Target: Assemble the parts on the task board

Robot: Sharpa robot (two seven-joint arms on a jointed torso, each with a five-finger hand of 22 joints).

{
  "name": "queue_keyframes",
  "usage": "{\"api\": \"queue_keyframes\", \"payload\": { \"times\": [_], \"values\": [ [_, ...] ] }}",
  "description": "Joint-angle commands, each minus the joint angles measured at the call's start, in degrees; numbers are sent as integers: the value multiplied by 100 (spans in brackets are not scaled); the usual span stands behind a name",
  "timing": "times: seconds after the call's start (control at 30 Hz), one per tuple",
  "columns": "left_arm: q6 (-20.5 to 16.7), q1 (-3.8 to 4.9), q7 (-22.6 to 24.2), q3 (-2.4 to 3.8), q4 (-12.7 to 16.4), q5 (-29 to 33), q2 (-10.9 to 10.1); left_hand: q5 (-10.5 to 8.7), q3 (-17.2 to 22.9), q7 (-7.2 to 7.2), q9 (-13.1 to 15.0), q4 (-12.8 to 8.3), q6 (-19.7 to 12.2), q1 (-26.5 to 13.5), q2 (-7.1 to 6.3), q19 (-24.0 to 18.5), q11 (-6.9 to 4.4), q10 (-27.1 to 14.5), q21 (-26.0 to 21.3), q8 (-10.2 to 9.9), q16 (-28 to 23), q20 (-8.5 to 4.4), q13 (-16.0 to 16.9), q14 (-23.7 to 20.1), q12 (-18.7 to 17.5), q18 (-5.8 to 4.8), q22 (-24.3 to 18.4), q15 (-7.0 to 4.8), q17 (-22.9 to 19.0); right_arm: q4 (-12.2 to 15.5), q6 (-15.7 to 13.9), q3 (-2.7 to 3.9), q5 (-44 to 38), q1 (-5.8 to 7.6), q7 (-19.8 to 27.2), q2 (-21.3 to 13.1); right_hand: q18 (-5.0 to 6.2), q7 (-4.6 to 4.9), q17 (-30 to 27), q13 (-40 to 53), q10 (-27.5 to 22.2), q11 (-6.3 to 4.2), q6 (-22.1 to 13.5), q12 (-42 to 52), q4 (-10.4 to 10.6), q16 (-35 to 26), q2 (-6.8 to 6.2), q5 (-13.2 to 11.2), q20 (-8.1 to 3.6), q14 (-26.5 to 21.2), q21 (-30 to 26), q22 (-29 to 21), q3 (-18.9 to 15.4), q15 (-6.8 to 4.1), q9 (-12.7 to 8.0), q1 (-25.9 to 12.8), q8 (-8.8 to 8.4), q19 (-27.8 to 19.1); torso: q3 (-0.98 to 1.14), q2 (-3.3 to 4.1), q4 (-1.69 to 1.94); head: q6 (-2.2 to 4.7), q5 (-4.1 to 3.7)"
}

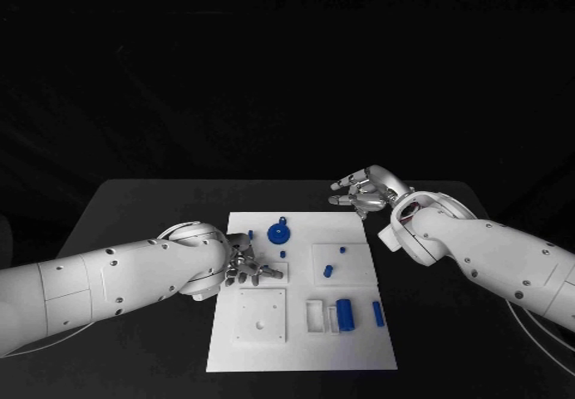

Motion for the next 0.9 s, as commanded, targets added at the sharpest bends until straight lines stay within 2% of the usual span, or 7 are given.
{"api": "queue_keyframes", "payload": {
  "times": [0.03,0.27,0.4,0.47,0.5,0.57,0.9],
  "values": [
    [-146,18,55,51,62,269,-50,-7,-607,21,-10,12,-54,-217,-40,2,-49,264,-27,20,-53,-56,-21,-3,-41,-12,114,-55,-38,-17,33,3,3,-7,27,-1,118,6,-10,-5,-35,-3,-5,-27,-5,-26,10,13,3,-48,-30,278,4,-4,-10,-39,-23,161,3,-6,5,9,-8],
    [-196,84,40,239,110,501,-243,-5,-707,82,-58,13,-288,-337,50,-47,-18,239,-136,4,-442,-175,-164,-160,-302,-126,72,-68,-529,-64,18,3,34,-11,30,-1,118,9,-13,-8,-35,-1,-19,-28,-16,-28,17,12,3,-45,-37,277,16,-4,-10,-33,-23,163,5,3,-5,70,-15],
    [-206,192,57,344,100,675,-353,88,-235,190,-143,-52,-640,152,742,-172,50,31,-399,-77,-829,-174,-312,-375,-691,-188,-50,-15,-791,-83,8,3,63,-11,35,-7,118,11,-15,-11,-35,1,-33,-30,-11,-31,15,14,4,-43,-35,278,13,-3,-10,-57,-23,166,5,2,6,116,8],
    [-211,278,71,379,56,772,-387,313,-393,270,-345,-113,-869,467,991,-159,99,-42,-759,-74,-1099,-160,-422,-452,-1011,-249,-230,32,-997,-94,4,3,82,-12,39,-7,119,13,-19,-15,-36,2,-42,-32,-8,-35,17,17,4,-44,-43,277,12,-1,-10,-63,-22,166,5,0,7,130,20],
    [-209,321,79,390,17,823,-395,742,-396,316,-455,-234,-996,630,1166,-182,136,-130,-871,-139,-1221,-143,-509,-527,-1154,-258,-291,63,-1071,-103,3,3,93,-12,41,-5,119,13,-19,-15,-36,2,-42,-32,-8,-35,17,17,4,-44,-43,277,12,-1,-10,-63,-22,166,5,-1,10,143,26],
    [-207,425,97,409,-105,937,-401,1077,-852,350,-926,-533,-1079,872,1539,-30,145,-82,-1186,-121,-1299,-132,-649,-504,-1305,-264,-383,74,-1181,-125,2,3,118,-12,46,4,119,13,-19,-15,-35,2,-42,-32,-8,-35,17,18,5,-44,-43,277,12,-1,-10,-63,-22,166,8,-7,9,174,55],
    [59,649,136,428,-821,1062,-144,2560,-1005,478,-1576,-853,-1392,1240,1666,-23,227,-214,-1447,-272,-1356,-84,-707,-610,-1389,-264,-300,128,-1249,-167,4,3,170,-12,55,30,120,17,-26,-25,-38,2,-61,-38,4,-42,22,94,5,-43,-51,277,21,-2,-11,-78,-23,168,3,15,-5,272,96]
  ]
}}
